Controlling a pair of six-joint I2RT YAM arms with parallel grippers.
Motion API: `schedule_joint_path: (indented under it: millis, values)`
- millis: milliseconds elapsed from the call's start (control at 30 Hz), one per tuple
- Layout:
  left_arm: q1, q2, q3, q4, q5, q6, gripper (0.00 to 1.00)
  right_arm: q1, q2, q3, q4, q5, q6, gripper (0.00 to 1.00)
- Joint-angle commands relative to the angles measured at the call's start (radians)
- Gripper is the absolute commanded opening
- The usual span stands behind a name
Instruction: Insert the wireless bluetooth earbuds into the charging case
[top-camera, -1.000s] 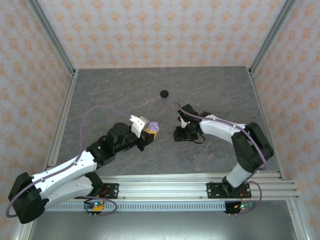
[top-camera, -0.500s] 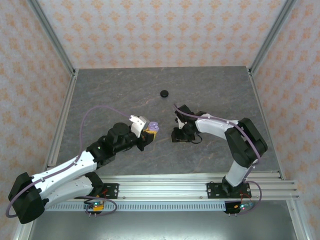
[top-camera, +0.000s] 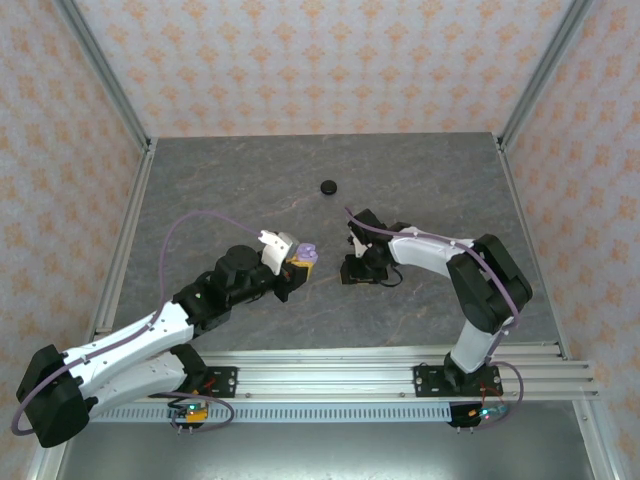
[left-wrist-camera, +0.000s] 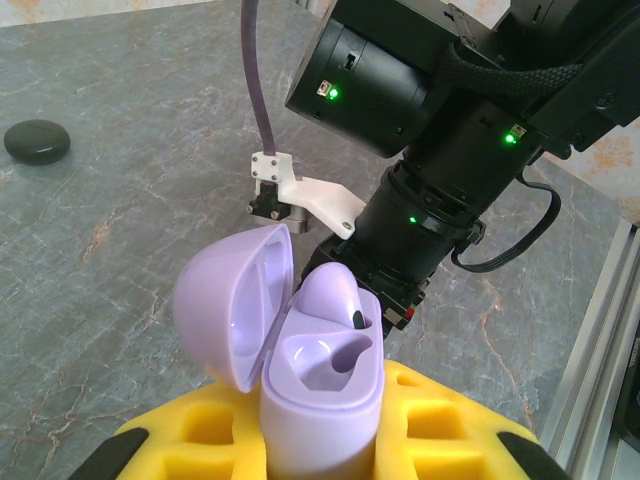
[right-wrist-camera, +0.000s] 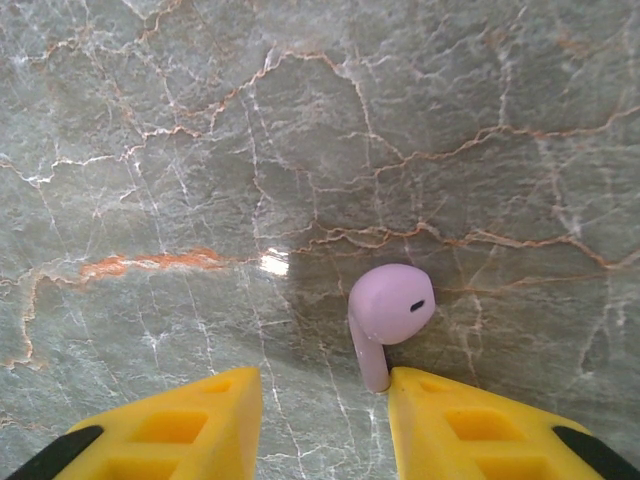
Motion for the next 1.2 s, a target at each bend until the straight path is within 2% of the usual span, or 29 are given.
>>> schedule_joint_path:
  millis: [0,267,567,1167]
  values:
    - [-0.006,-0.025,-0.016,0.005,-0.012,-0.003,0.05,0.006,-0.002,0.019,0.016,0.002,0.016,0.39]
    - [-0.006,-0.025,-0.023,0.007,-0.015,-0.003,0.05,0.006,-0.047,0.011,0.021,0.011,0.025,0.39]
    - [-0.005,-0.031,-0.021,0.000,-0.018,-0.002,0.05,0.006,-0.052,0.053,-0.076,0.154,0.036,0.39]
    - [-0.006,-0.041,-0.023,-0.007,-0.037,0.000,0.05,0.007,0.060,0.182,-0.185,0.186,0.044,0.38]
